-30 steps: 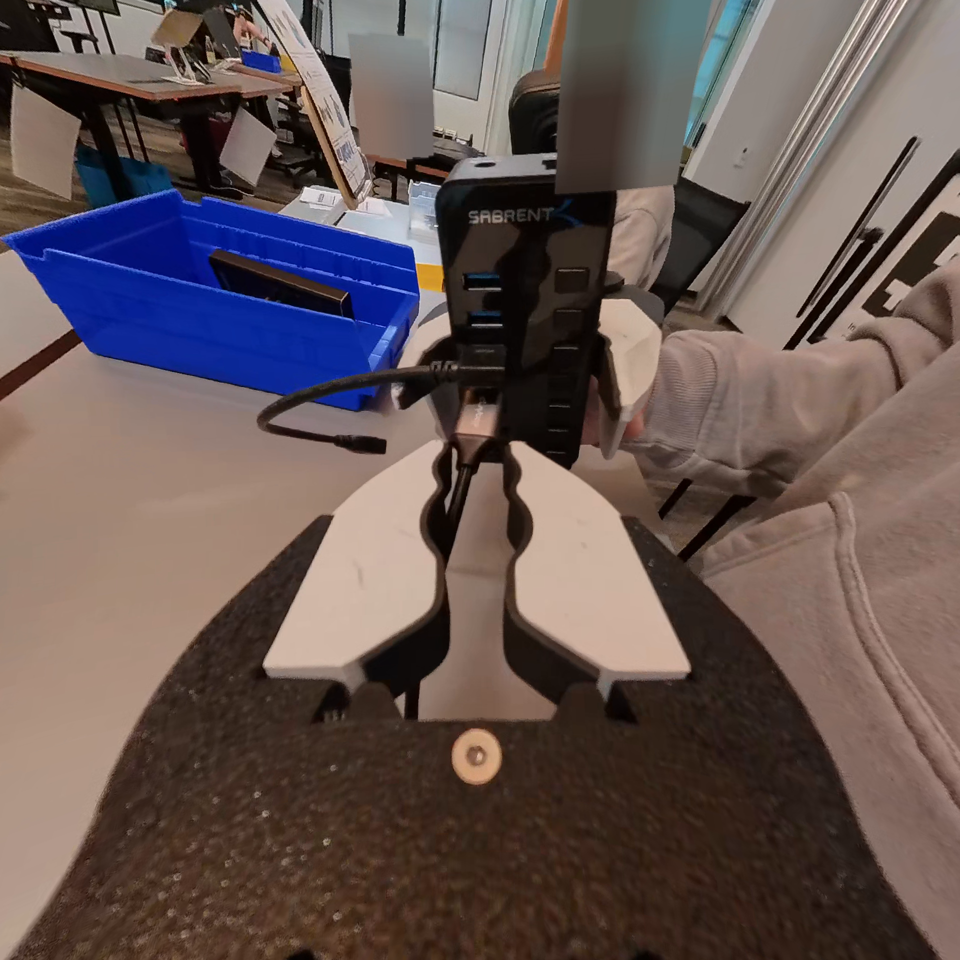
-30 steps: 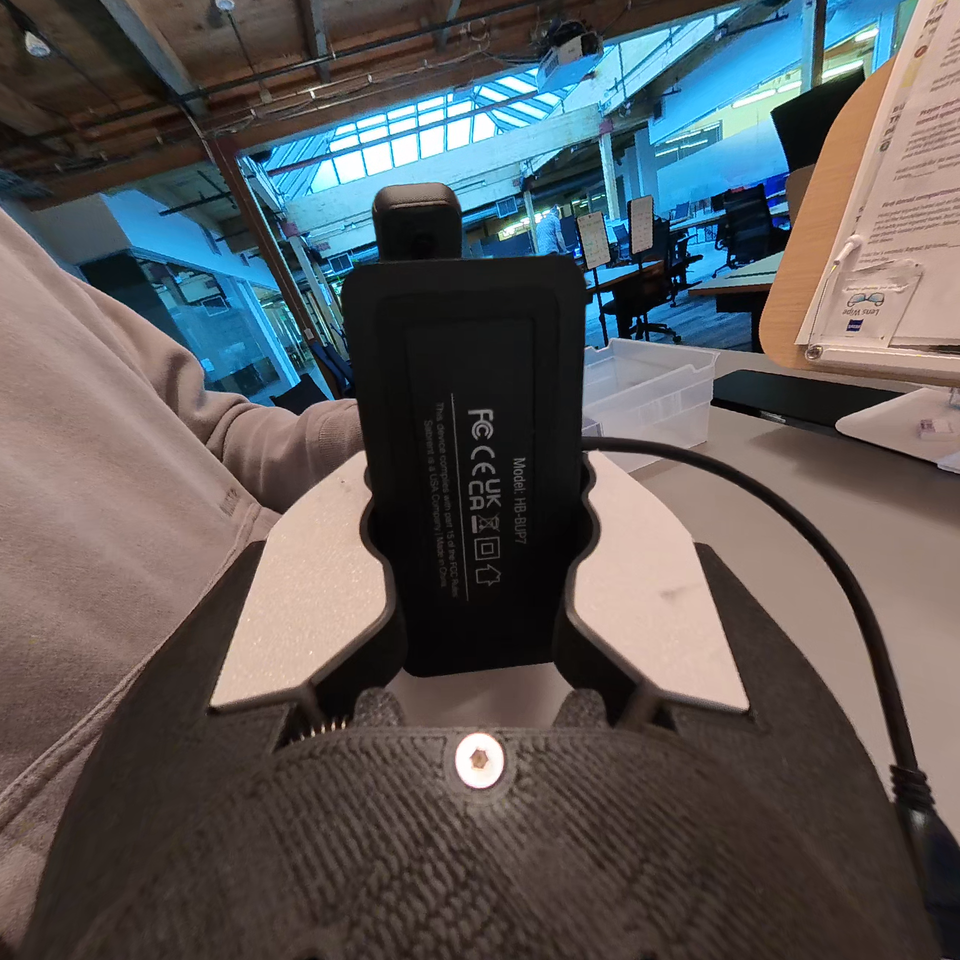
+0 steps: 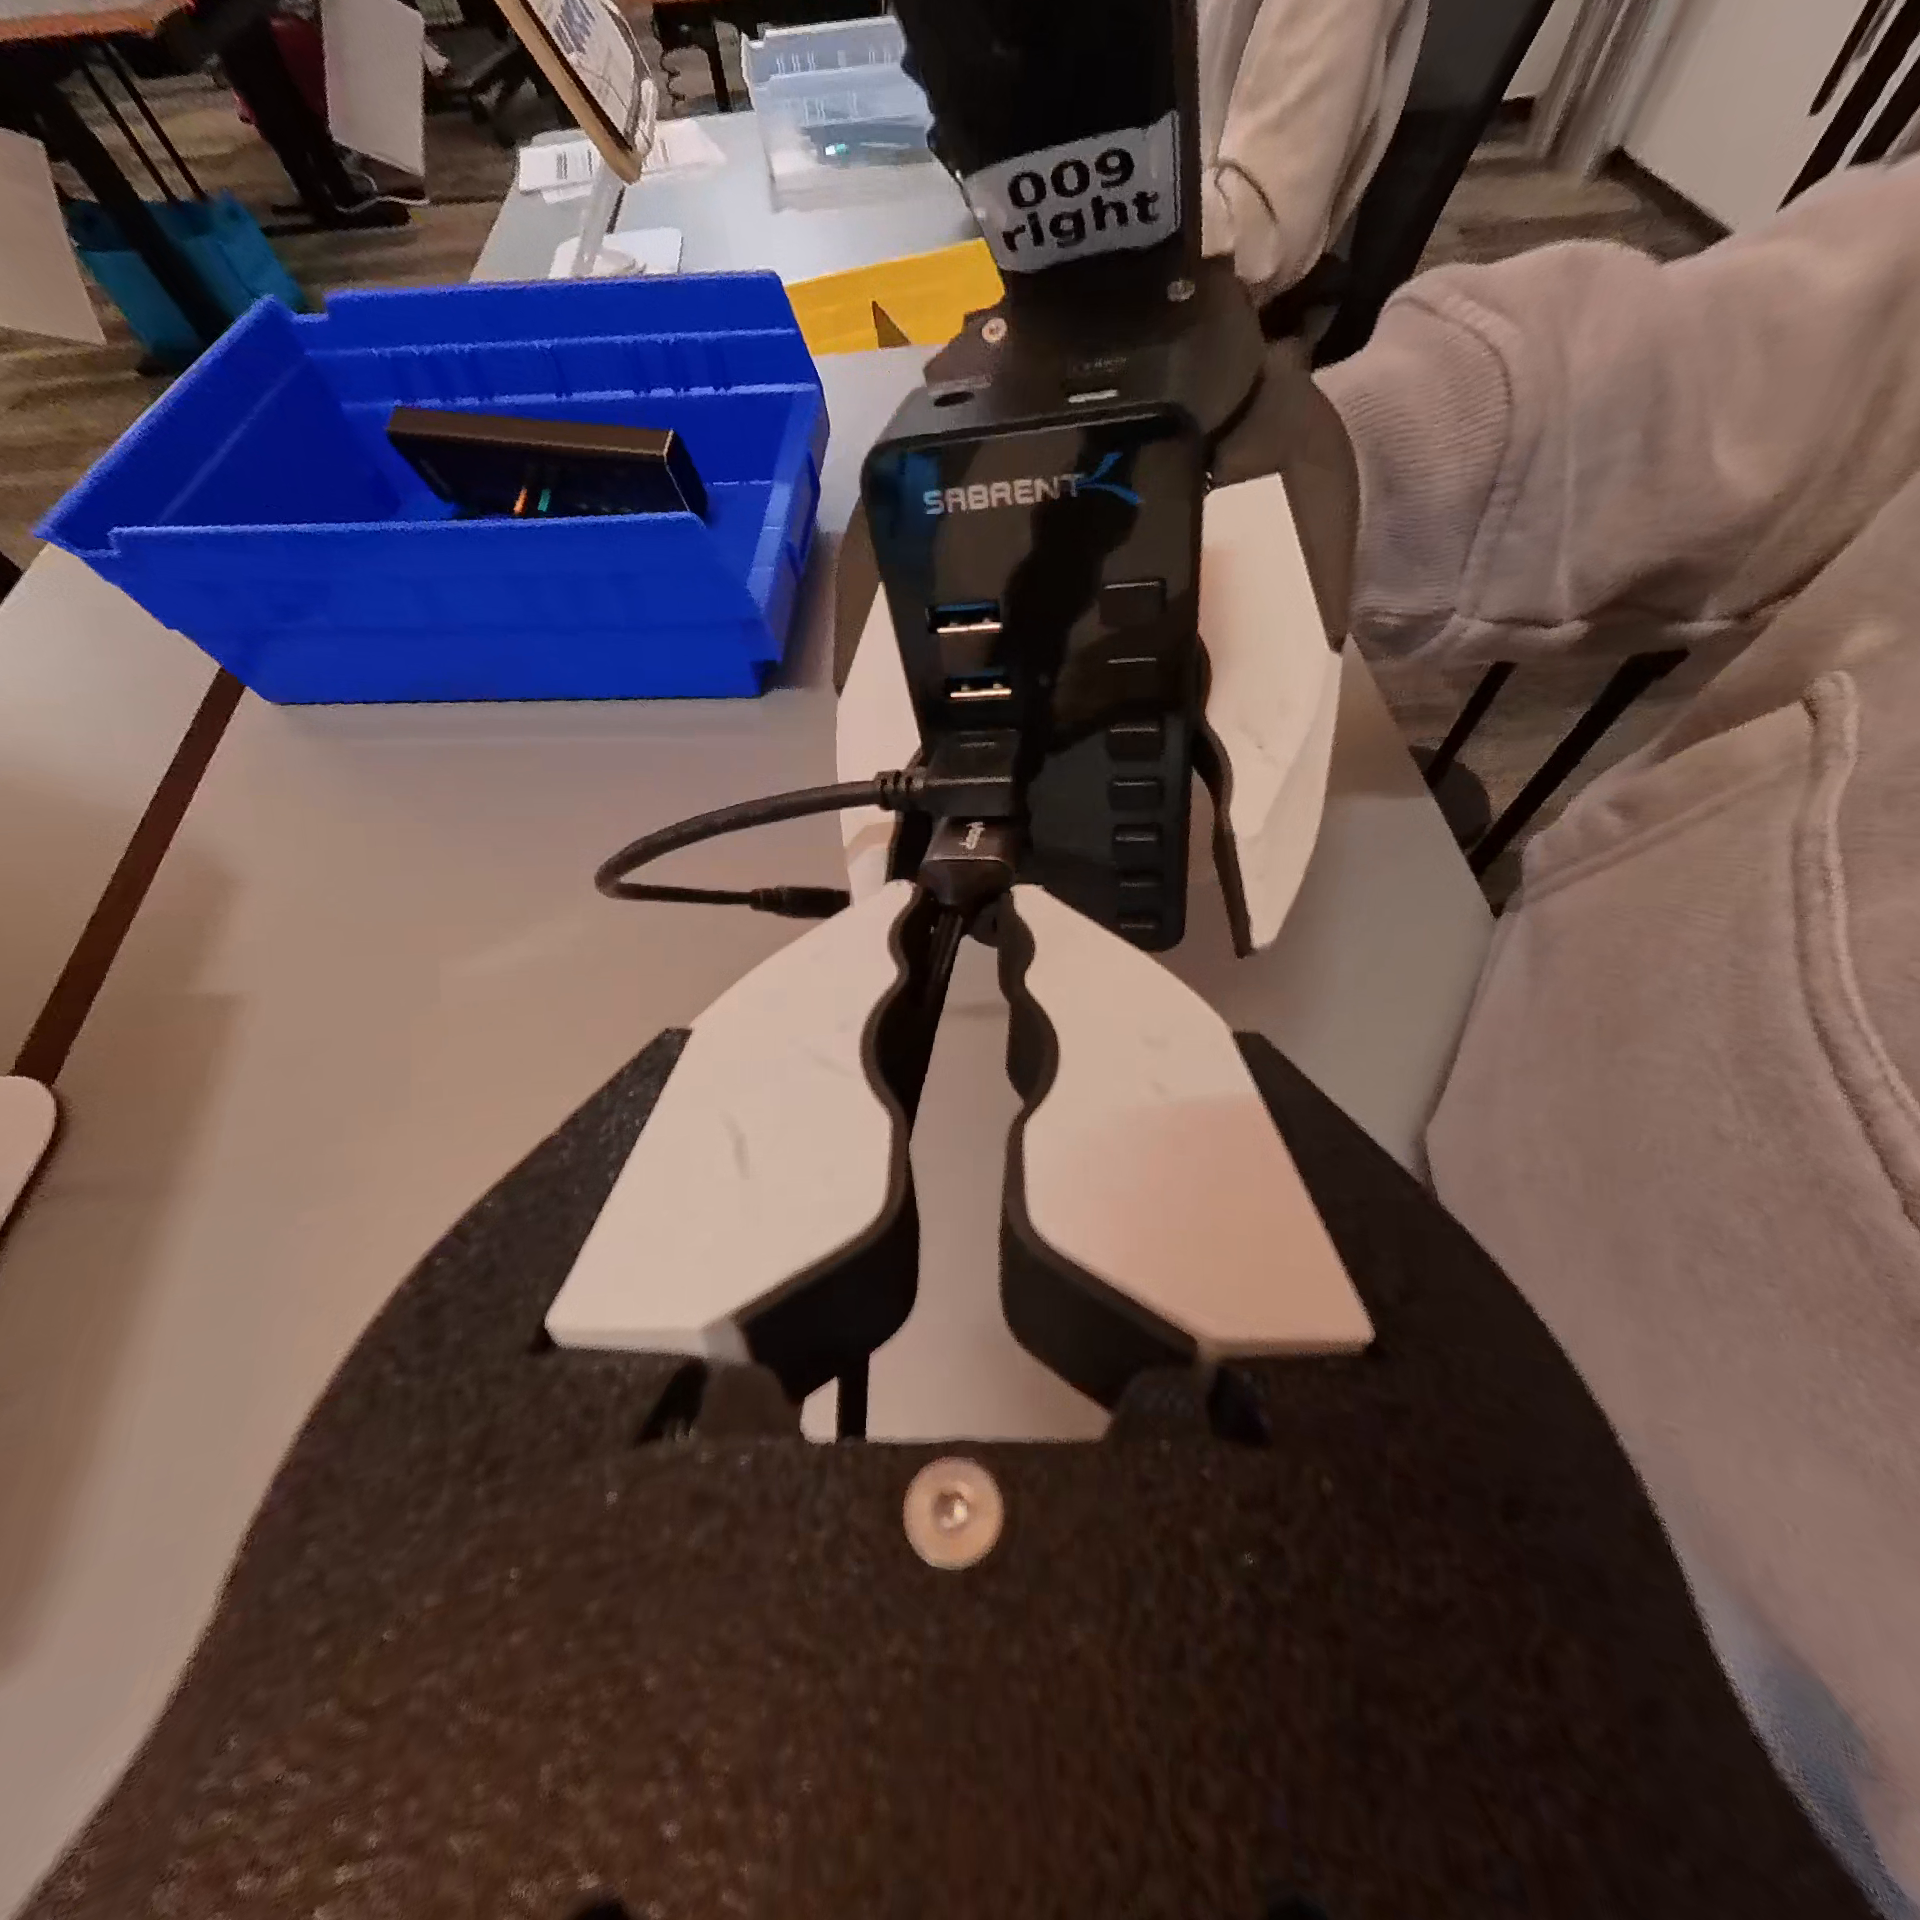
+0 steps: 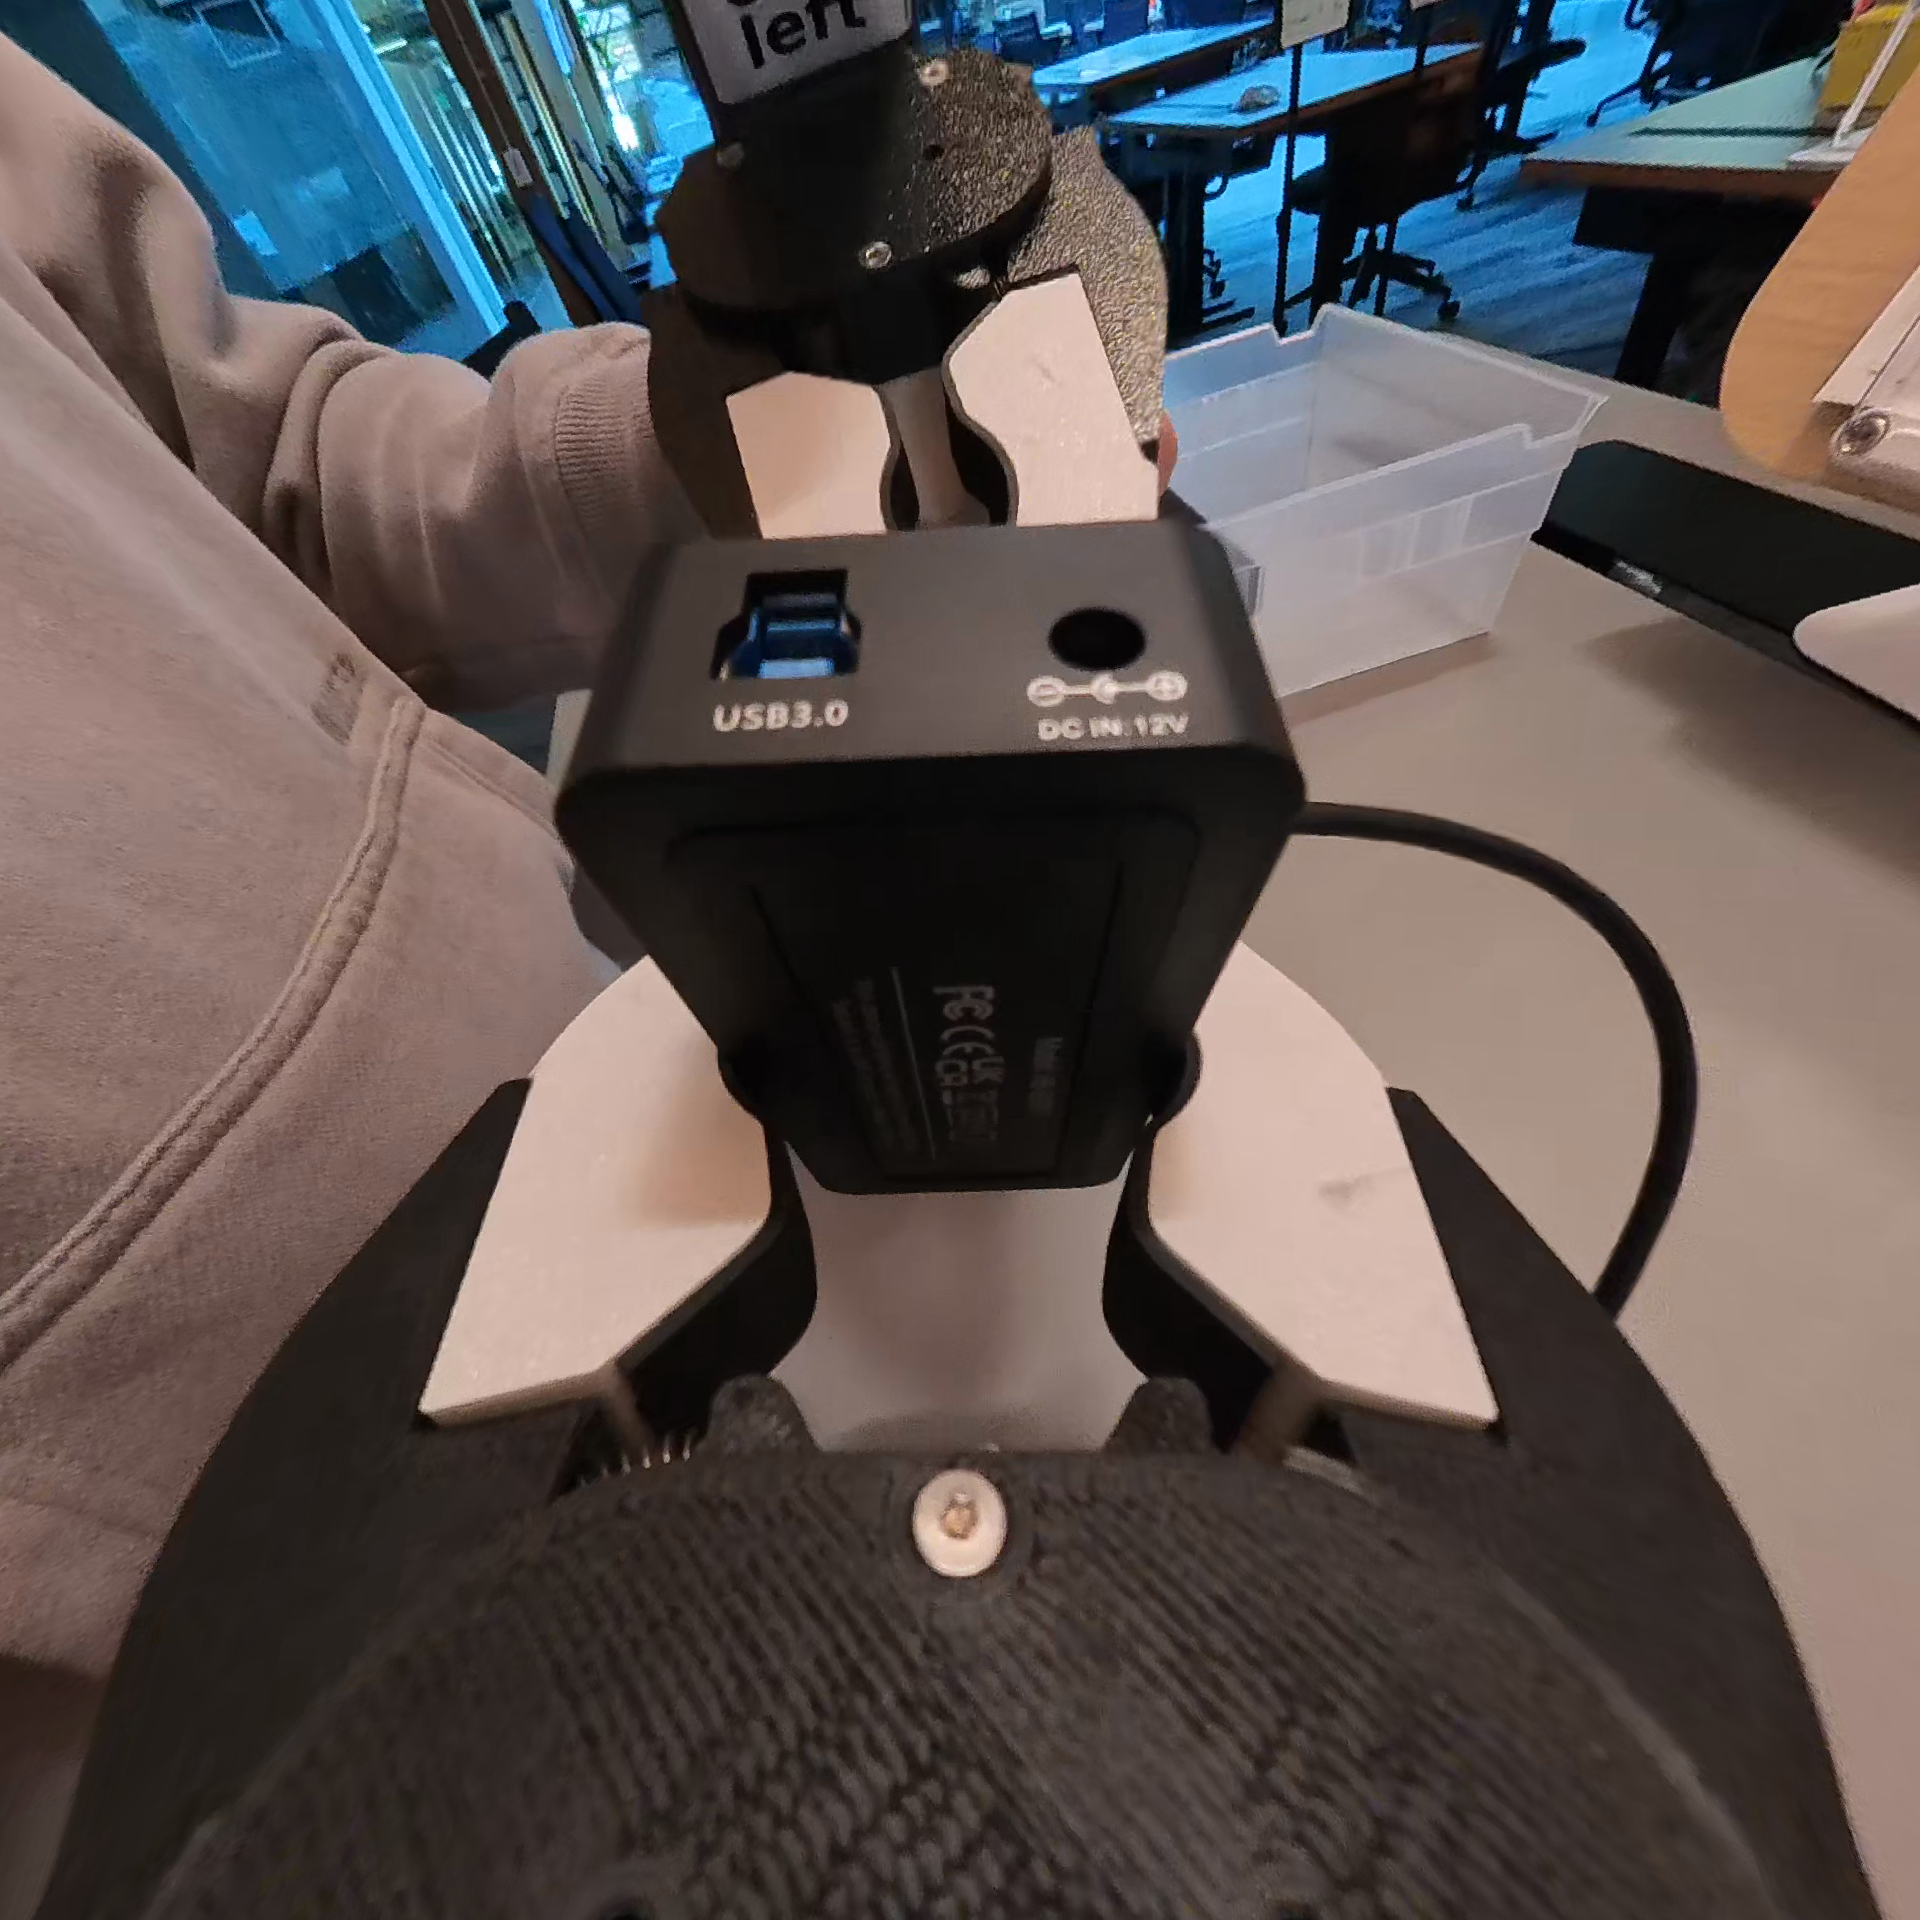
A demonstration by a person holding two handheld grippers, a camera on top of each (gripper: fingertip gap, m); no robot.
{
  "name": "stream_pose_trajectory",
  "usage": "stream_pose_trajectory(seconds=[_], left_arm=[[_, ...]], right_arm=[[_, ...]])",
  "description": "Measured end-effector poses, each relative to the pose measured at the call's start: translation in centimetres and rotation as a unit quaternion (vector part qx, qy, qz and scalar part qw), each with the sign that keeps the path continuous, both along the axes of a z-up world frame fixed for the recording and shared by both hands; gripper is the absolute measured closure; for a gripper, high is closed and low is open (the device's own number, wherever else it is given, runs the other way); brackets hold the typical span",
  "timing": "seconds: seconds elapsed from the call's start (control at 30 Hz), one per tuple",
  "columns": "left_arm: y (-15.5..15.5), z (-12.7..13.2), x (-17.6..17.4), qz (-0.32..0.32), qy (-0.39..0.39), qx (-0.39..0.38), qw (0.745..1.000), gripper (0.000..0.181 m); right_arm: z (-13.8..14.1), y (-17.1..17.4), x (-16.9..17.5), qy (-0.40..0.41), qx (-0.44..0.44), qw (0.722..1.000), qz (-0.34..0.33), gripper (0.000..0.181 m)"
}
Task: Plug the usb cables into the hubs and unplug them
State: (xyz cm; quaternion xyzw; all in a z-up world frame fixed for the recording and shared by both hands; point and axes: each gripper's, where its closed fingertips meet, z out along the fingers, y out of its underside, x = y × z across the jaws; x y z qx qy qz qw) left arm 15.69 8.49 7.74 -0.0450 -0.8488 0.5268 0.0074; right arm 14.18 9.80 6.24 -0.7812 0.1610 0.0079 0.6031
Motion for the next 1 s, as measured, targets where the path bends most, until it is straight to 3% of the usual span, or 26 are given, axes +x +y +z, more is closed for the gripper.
stream_pose_trajectory(seconds=[0.1,0.2,0.53,0.63,0.8,0.9,1.0], left_arm=[[-0.3,-0.4,-0.5,-0.005,0.04,-0.008,0.999,0.17],[-0.3,-1.5,-0.3,0.008,0.029,0.01,1.0,0.17],[-0.1,-1.9,-0.7,0.011,0.094,-0.02,0.995,0.167],[0.0,-1.1,-0.7,0.023,0.101,-0.04,0.994,0.158],[1.5,2.1,0.8,0.089,0.012,-0.082,0.993,0.148],[2.4,2.0,-0.2,0.084,0.005,-0.079,0.993,0.148],[2.7,0.5,-1.8,0.07,0.029,-0.071,0.995,0.149]], right_arm=[[0.4,0.4,-0.4,0.004,0.025,1.0,0.006,0.11],[-0.9,0.4,-0.2,-0.006,-0.032,0.999,0.005,0.11],[-0.9,0.6,-0.3,0.016,0.016,1.0,0.013,0.11],[-0.5,0.5,0.0,0.019,0.043,0.999,-0.002,0.111],[0.0,-2.7,2.0,-0.009,0.011,0.997,-0.079,0.111],[3.1,-7.2,4.3,-0.046,0.022,0.984,-0.172,0.112],[6.8,-13.9,7.2,-0.068,0.045,0.95,-0.3,0.11]])
